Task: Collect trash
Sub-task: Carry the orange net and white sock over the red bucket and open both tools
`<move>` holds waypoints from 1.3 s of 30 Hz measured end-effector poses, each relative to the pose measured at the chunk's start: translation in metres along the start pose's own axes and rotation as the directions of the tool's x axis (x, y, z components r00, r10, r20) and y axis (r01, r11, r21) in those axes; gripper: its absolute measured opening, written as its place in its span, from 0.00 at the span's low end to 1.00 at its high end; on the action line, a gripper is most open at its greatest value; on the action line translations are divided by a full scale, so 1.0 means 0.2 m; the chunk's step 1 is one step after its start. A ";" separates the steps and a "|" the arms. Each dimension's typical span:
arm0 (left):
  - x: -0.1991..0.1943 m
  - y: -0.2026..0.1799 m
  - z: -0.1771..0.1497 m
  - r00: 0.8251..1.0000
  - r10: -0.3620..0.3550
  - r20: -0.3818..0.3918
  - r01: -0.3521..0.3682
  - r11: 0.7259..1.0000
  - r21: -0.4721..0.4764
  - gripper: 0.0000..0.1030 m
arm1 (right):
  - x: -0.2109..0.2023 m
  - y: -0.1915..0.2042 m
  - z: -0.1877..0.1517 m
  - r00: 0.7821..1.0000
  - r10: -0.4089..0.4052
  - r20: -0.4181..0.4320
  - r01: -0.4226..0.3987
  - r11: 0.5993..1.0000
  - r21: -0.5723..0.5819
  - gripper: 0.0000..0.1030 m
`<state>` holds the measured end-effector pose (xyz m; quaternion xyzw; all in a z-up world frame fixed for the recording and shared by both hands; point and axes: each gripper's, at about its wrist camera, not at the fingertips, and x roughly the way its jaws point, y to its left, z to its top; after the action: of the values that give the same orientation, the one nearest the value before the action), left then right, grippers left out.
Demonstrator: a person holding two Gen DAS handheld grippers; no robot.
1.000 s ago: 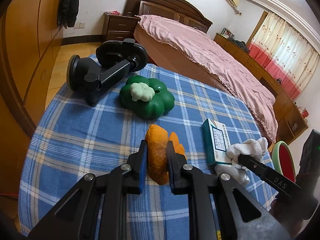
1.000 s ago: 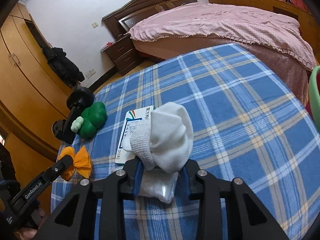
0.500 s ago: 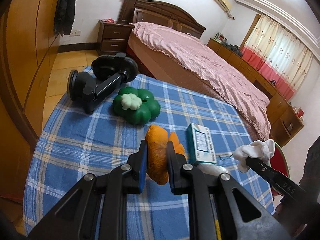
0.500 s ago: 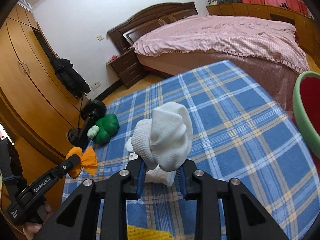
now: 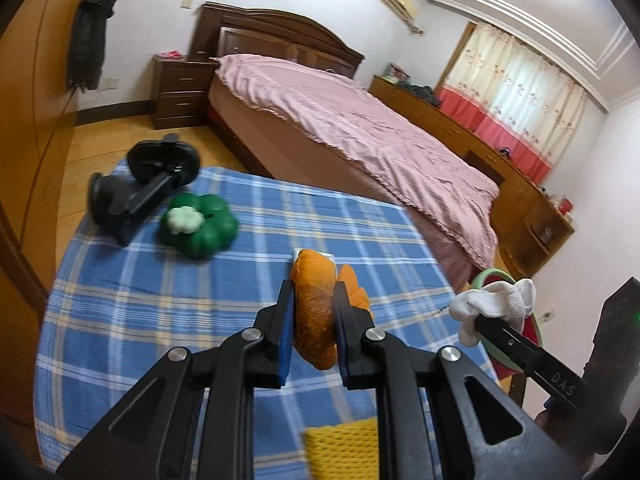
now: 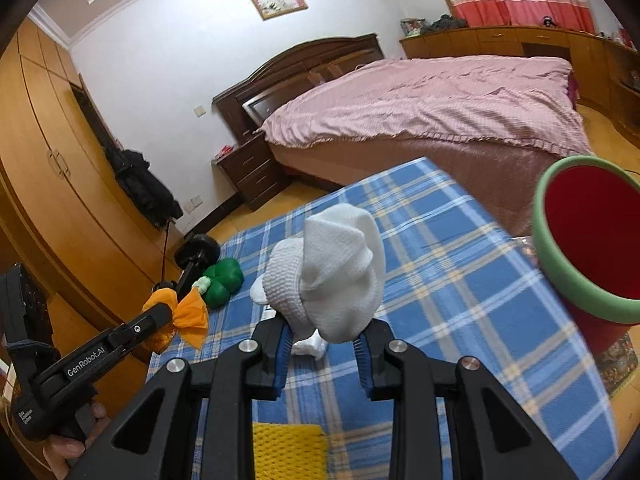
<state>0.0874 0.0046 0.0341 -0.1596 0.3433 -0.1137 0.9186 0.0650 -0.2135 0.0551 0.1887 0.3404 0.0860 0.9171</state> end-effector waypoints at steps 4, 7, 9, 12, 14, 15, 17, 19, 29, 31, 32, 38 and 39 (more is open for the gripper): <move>0.03 -0.11 -0.01 0.999 -0.041 -0.028 0.042 0.999 0.033 0.17 | -0.10 -0.09 0.00 0.999 -0.032 0.032 0.031 0.999 0.035 0.29; 0.06 -0.21 -0.01 0.996 -0.074 -0.053 0.077 0.995 0.061 0.17 | -0.18 -0.19 0.00 0.996 -0.067 0.059 0.063 0.996 0.067 0.29; 0.08 -0.29 -0.01 0.993 -0.094 -0.066 0.100 0.991 0.085 0.17 | -0.21 -0.24 0.01 0.993 -0.090 0.072 0.083 0.993 0.085 0.29; 0.12 -0.41 -0.02 0.989 -0.125 -0.081 0.134 0.984 0.116 0.17 | -0.27 -0.34 0.01 0.988 -0.125 0.090 0.114 0.986 0.120 0.29; 0.14 -0.48 -0.02 0.986 -0.140 -0.091 0.152 0.979 0.135 0.17 | -0.32 -0.41 0.01 0.983 -0.154 0.096 0.140 0.980 0.142 0.29; 0.16 -0.53 -0.02 0.984 -0.150 -0.100 0.164 0.975 0.147 0.17 | -0.34 -0.44 0.01 0.981 -0.167 0.100 0.151 0.977 0.153 0.29; 0.19 -0.61 -0.03 0.980 -0.162 -0.119 0.181 0.969 0.167 0.17 | -0.38 -0.53 0.02 0.974 -0.202 0.105 0.182 0.967 0.177 0.29; 0.23 -0.70 -0.03 0.975 -0.174 -0.138 0.199 0.960 0.195 0.17 | -0.41 -0.60 0.03 0.967 -0.229 0.108 0.205 0.959 0.195 0.29; 0.45 -1.15 -0.12 0.952 -0.220 -0.214 0.279 0.910 0.308 0.17 | -0.47 -0.97 0.09 0.944 -0.315 0.098 0.282 0.924 0.259 0.29; 0.50 -1.22 -0.15 0.946 -0.220 -0.237 0.290 0.901 0.322 0.17 | -0.47 -1.03 0.09 0.941 -0.325 0.091 0.291 0.918 0.270 0.29; 0.52 -1.25 -0.16 0.944 -0.220 -0.246 0.295 0.897 0.329 0.17 | -0.46 -1.06 0.09 0.940 -0.331 0.087 0.297 0.915 0.275 0.29; 0.68 -1.42 -0.23 0.929 -0.229 -0.291 0.327 0.875 0.356 0.17 | -0.44 -1.20 0.10 0.927 -0.368 0.073 0.334 0.898 0.285 0.30; 0.70 -1.44 -0.24 0.928 -0.225 -0.298 0.327 0.874 0.360 0.17 | -0.44 -1.22 0.10 0.926 -0.372 0.071 0.338 0.896 0.288 0.30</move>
<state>0.1311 -0.3170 0.0236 0.0007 0.3974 -0.3316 0.8556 0.0197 -0.4680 0.0222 0.2517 0.3198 -0.1419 0.9024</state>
